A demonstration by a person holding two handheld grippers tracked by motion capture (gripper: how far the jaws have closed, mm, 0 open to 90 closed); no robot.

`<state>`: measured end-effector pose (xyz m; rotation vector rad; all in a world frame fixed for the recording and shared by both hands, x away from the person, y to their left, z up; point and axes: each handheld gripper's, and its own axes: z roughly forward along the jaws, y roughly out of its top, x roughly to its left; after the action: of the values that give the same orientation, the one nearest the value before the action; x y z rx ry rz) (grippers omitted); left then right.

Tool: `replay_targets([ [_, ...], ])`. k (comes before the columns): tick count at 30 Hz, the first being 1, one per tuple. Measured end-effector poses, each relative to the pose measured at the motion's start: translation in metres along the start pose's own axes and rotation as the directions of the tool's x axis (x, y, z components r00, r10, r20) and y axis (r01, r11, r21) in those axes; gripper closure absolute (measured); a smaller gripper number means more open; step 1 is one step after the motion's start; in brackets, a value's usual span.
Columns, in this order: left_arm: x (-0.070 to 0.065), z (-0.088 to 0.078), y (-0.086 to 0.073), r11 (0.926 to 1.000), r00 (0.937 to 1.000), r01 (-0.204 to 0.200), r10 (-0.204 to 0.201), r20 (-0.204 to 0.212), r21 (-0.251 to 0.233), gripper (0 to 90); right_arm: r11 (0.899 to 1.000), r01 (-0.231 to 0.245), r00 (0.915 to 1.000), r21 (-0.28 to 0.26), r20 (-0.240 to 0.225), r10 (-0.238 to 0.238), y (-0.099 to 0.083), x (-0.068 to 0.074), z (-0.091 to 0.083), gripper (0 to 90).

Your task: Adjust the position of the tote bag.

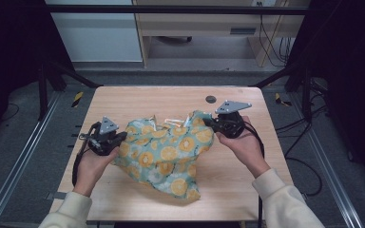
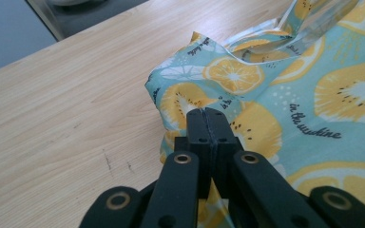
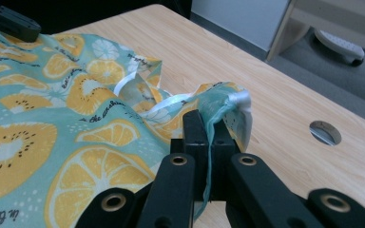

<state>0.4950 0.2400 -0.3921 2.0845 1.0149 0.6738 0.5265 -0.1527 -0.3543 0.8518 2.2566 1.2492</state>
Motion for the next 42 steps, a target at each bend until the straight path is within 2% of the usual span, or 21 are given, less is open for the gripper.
replay_targets([
  [6,-0.007,-0.015,-0.007,0.9992,0.9998,-0.013,0.013,-0.017,-0.038,90.0,0.998,0.042,0.9990,-0.037,-0.014,-0.043,0.003,0.012,-0.014,90.0],
  [11,-0.009,-0.024,-0.009,0.9976,0.9996,-0.012,0.010,-0.025,-0.068,90.0,0.997,0.063,0.9979,-0.050,-0.013,-0.064,0.007,0.017,-0.020,90.0],
  [16,-0.009,-0.029,-0.010,0.9959,0.9995,-0.004,0.001,-0.032,-0.091,90.0,0.995,0.080,0.9966,-0.067,-0.012,-0.081,0.014,0.020,-0.024,90.0],
  [21,-0.011,-0.031,-0.014,0.9956,0.9995,-0.008,0.005,-0.030,-0.094,90.0,0.992,0.096,0.9952,-0.081,-0.012,-0.097,0.016,0.024,-0.028,90.0],
  [25,-0.014,-0.037,-0.021,0.9942,0.9996,-0.008,0.005,-0.026,-0.107,90.0,0.989,0.116,0.9929,-0.095,-0.017,-0.118,0.013,0.028,-0.031,90.0],
  [27,-0.015,-0.039,-0.023,0.9934,0.9997,-0.006,0.004,-0.024,-0.114,90.0,0.985,0.141,0.9896,-0.102,-0.012,-0.143,0.011,0.031,-0.033,90.0],
  [42,-0.025,-0.059,-0.037,0.9886,0.9997,-0.017,0.015,-0.018,-0.149,90.0,0.978,0.169,0.9840,-0.122,-0.034,-0.175,-0.002,0.046,-0.045,90.0],
])
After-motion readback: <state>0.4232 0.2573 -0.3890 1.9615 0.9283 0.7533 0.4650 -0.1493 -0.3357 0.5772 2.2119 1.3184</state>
